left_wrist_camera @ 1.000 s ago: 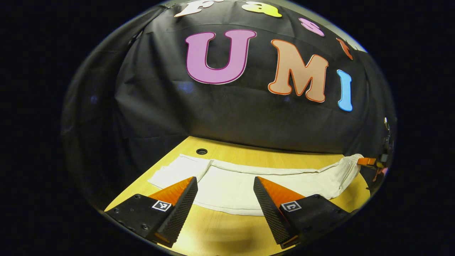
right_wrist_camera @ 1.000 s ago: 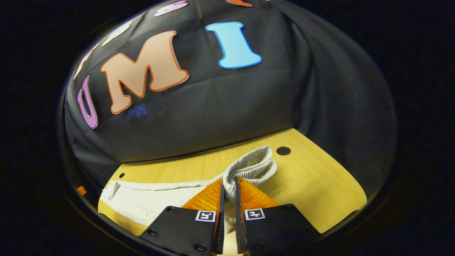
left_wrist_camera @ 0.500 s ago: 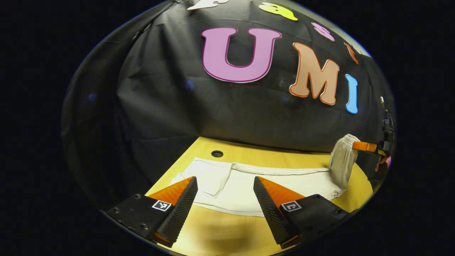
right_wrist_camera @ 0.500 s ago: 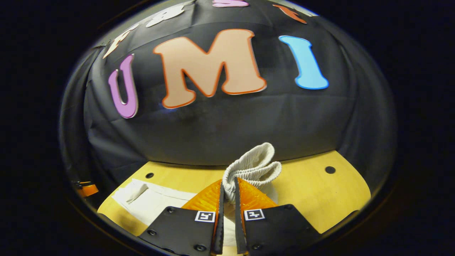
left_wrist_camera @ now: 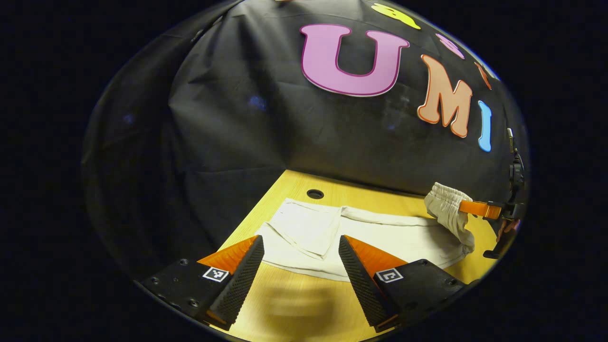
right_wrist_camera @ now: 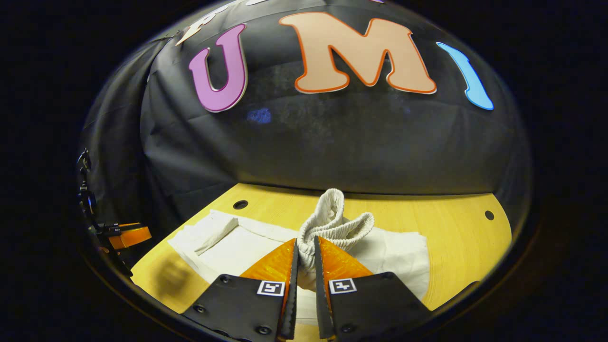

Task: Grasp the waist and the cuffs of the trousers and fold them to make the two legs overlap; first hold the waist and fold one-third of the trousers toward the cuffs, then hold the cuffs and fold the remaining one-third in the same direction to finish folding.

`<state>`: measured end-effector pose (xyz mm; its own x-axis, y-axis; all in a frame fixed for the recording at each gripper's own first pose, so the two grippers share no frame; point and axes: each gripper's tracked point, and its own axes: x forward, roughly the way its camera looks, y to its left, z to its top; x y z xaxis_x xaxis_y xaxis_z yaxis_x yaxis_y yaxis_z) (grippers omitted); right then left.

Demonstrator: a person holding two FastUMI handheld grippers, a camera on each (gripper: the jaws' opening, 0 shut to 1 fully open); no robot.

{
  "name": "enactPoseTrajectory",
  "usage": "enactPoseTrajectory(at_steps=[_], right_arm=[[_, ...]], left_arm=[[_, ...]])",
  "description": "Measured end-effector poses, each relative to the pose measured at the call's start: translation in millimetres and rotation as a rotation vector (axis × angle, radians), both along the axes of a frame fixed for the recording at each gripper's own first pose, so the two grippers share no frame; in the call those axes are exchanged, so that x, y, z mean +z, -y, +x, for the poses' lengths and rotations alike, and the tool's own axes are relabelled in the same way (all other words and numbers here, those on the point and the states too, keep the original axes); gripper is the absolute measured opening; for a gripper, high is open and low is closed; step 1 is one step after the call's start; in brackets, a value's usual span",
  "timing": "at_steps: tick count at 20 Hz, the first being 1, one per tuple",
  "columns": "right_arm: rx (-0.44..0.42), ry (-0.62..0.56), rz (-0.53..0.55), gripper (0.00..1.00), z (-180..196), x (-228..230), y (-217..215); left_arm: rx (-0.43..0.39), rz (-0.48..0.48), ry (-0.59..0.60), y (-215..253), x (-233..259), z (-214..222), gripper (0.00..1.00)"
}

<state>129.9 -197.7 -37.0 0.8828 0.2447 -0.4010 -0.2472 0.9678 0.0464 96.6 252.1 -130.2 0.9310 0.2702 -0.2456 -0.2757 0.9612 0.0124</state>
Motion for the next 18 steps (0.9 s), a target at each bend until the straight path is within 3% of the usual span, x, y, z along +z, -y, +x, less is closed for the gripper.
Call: enactPoseTrajectory(at_steps=[4,8,10,11,12,14,18], right_arm=[[0.03,-0.053,0.019,0.24,-3.6,7.6,-1.2],[-0.019,-0.036,0.009,0.99,-11.8,18.7,9.1],[-0.033,-0.045,0.002,0.92,-14.9,10.5,8.2],[-0.039,-0.046,-0.003,0.97,-16.6,9.9,10.4],[-0.046,-0.05,-0.014,0.92,-20.6,7.5,15.0],[-0.057,-0.061,-0.04,0.97,-26.9,3.3,23.4],[-0.103,-0.062,-0.043,0.92,-34.9,5.0,43.3]], left_arm=[[0.004,-0.007,-0.015,-21.1,-17.6,9.6,0.96],[0.028,0.017,-0.06,-44.8,-41.6,30.6,0.96],[0.033,0.028,-0.082,-55.5,-52.7,37.3,0.96],[0.033,0.032,-0.092,-60.9,-58.4,40.3,0.96],[0.035,0.035,-0.108,-67.5,-66.6,40.6,0.96],[0.041,0.047,-0.13,-75.3,-76.5,46.0,0.96],[0.047,0.055,-0.16,-82.1,-89.4,48.3,0.96]])
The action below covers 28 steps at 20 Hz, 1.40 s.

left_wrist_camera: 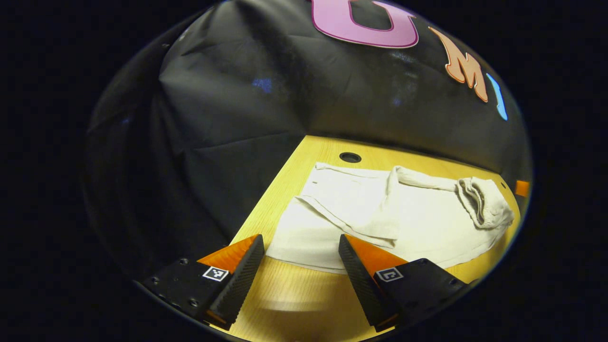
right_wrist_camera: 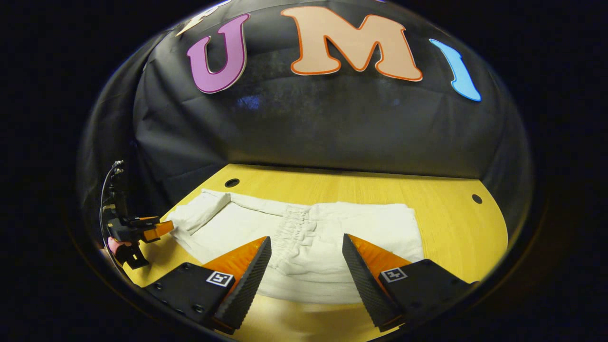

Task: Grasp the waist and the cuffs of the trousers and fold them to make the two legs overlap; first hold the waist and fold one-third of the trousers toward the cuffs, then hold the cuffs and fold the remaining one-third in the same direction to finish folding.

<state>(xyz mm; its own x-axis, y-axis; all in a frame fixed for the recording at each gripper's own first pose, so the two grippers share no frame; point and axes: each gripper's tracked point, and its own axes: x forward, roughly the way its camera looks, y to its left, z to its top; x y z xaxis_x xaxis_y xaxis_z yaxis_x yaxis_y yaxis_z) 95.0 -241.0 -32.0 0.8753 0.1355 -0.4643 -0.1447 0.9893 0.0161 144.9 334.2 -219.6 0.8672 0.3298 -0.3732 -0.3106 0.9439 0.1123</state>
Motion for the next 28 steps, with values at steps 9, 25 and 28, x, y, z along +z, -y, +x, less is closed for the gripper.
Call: enactPoseTrajectory(at_steps=[9,25,28], right_arm=[[-0.104,0.019,-0.019,0.96,-2.2,10.2,48.8],[-0.14,0.031,-0.022,0.92,-17.3,20.6,77.9],[-0.144,0.036,-0.013,0.96,-18.8,24.1,86.0]], left_arm=[[-0.004,0.004,-0.02,-2.8,-6.7,6.8,0.95],[0.002,-0.135,0.067,27.1,12.9,19.3,0.0],[-0.029,-0.133,0.098,43.7,33.9,21.5,0.0]])
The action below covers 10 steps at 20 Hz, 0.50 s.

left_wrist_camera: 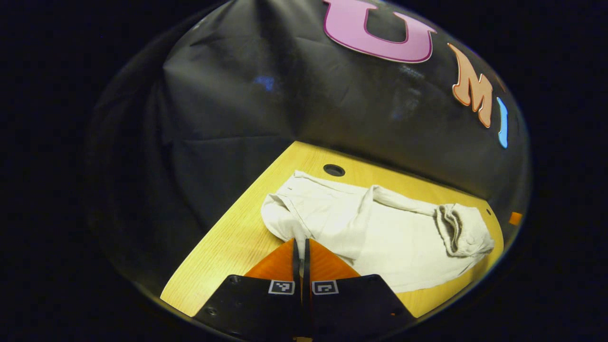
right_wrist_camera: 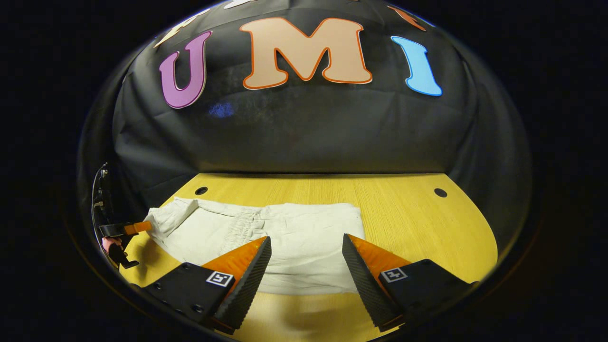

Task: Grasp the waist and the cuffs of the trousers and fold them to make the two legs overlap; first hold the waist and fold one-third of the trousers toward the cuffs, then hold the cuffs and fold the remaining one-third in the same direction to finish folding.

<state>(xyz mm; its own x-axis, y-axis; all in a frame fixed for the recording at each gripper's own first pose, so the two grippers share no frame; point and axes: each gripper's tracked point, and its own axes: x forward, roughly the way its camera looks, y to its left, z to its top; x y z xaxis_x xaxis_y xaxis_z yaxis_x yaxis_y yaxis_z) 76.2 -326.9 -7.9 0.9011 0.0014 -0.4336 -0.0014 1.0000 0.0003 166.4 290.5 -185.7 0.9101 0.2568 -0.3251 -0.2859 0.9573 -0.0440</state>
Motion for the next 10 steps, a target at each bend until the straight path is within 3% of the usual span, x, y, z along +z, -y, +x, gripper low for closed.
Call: enactPoseTrajectory(at_steps=[7,8,10], right_arm=[[-0.008,0.021,0.012,0.96,-6.4,13.0,34.2],[-0.008,0.021,0.015,0.92,-8.5,14.1,40.4],[-0.008,0.025,0.027,0.96,-13.3,17.0,53.9]], left_arm=[[-0.098,-0.032,0.097,84.4,53.4,16.9,0.0],[-0.113,-0.031,0.108,99.8,59.1,21.1,0.0],[-0.149,-0.032,0.133,133.5,74.6,28.4,0.0]])
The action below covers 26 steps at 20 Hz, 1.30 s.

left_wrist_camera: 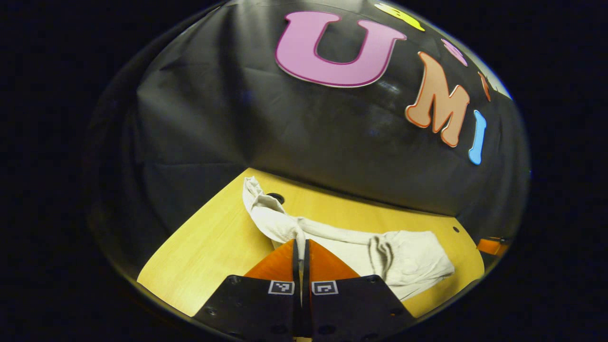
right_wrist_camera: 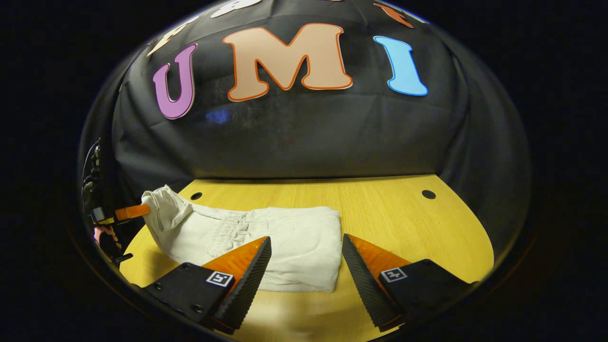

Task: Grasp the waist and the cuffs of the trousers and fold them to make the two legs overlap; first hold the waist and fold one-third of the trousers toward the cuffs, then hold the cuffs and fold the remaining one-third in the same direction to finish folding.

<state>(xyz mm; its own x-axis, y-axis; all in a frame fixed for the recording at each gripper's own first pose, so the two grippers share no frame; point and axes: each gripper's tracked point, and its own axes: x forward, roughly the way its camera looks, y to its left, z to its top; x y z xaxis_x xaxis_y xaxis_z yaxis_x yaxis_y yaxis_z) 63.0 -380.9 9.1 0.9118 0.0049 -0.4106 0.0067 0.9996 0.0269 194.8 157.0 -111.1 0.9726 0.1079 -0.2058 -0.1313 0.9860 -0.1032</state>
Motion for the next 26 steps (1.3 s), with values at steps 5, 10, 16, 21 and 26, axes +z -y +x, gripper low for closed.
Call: enactPoseTrajectory(at_steps=[5,10,16,21,26], right_arm=[[-0.005,-0.001,0.024,0.96,-14.1,3.4,41.2],[-0.009,0.005,0.037,0.92,-28.4,7.4,83.4],[-0.029,-0.001,0.042,0.97,-44.6,4.7,131.7],[-0.031,-0.022,0.044,0.92,-58.5,-5.9,157.5],[-0.016,-0.036,0.041,0.96,-70.0,-11.6,165.5]], left_arm=[[-0.086,-0.012,0.04,86.6,27.7,20.2,0.0],[-0.161,-0.008,0.074,173.1,52.7,35.0,0.0],[-0.277,0.047,0.058,274.1,52.3,45.8,0.0],[-0.339,0.16,-0.027,331.5,-6.5,39.1,0.0],[-0.411,0.306,-0.158,355.2,-87.5,29.6,0.0]])
